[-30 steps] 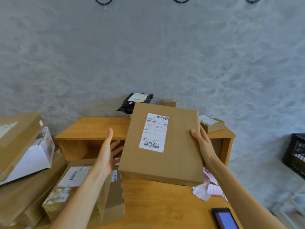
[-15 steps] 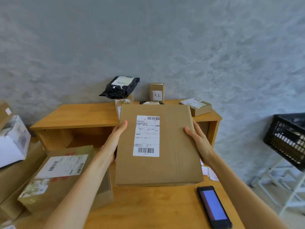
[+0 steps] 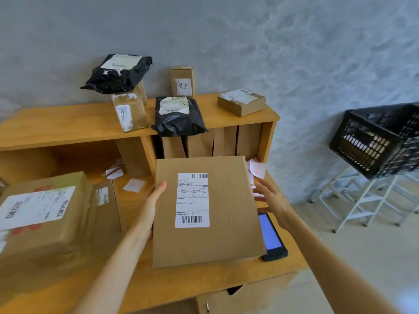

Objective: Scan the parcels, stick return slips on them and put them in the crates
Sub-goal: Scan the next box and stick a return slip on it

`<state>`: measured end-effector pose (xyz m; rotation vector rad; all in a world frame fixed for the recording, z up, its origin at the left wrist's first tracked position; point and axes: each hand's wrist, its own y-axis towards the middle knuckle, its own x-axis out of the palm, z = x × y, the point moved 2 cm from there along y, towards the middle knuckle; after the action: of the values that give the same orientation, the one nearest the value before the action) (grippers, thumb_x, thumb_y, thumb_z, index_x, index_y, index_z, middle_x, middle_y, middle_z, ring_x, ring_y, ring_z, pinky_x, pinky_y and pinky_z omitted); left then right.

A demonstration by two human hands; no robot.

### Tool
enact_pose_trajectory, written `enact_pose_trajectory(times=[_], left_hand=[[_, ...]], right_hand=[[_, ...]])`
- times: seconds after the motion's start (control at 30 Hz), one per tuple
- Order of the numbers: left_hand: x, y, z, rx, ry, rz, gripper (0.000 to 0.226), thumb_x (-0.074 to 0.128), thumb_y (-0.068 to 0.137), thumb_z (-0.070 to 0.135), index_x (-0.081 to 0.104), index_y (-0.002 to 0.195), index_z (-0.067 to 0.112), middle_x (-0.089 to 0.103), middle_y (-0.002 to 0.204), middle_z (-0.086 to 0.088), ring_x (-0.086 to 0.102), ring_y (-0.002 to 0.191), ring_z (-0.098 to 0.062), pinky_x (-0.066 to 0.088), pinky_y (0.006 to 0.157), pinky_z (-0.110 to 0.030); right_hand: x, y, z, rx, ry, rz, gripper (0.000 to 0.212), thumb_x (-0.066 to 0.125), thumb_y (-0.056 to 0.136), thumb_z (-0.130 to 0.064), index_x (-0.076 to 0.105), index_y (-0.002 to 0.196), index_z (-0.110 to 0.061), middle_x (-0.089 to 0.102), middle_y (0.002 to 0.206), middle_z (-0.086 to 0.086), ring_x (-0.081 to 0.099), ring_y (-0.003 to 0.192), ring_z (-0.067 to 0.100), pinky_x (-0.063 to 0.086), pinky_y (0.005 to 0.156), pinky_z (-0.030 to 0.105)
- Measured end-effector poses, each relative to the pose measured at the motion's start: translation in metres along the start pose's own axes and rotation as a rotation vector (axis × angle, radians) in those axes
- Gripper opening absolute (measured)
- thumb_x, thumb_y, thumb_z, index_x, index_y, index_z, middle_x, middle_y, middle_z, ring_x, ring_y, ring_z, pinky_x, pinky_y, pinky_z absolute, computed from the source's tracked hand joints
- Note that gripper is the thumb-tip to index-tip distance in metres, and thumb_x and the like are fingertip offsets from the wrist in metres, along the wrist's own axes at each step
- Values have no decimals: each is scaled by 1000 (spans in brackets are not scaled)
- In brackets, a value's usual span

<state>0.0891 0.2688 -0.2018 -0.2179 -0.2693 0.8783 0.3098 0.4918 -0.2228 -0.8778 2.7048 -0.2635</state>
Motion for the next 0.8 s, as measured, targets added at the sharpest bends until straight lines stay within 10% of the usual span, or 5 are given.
enact_pose_trajectory(times=[0.23, 0.8], left_hand=[[-5, 7, -40, -78, 68, 117, 43, 62, 88, 46, 64, 124, 23, 74, 103, -1, 70, 94, -22, 50, 69, -33], [-2, 22, -37, 17, 62, 215, 43, 60, 91, 43, 57, 131, 25, 70, 107, -3, 66, 94, -20, 47, 67, -32]], right_hand=[[0, 12, 93, 124, -879, -10, 80, 48, 96, -53, 17, 153, -6, 30, 154, 12, 30, 139, 31, 29, 111, 39], [19, 19, 97, 199, -977, 244, 81, 65, 80, -59, 37, 135, -6, 45, 130, 9, 42, 121, 29, 46, 87, 35]])
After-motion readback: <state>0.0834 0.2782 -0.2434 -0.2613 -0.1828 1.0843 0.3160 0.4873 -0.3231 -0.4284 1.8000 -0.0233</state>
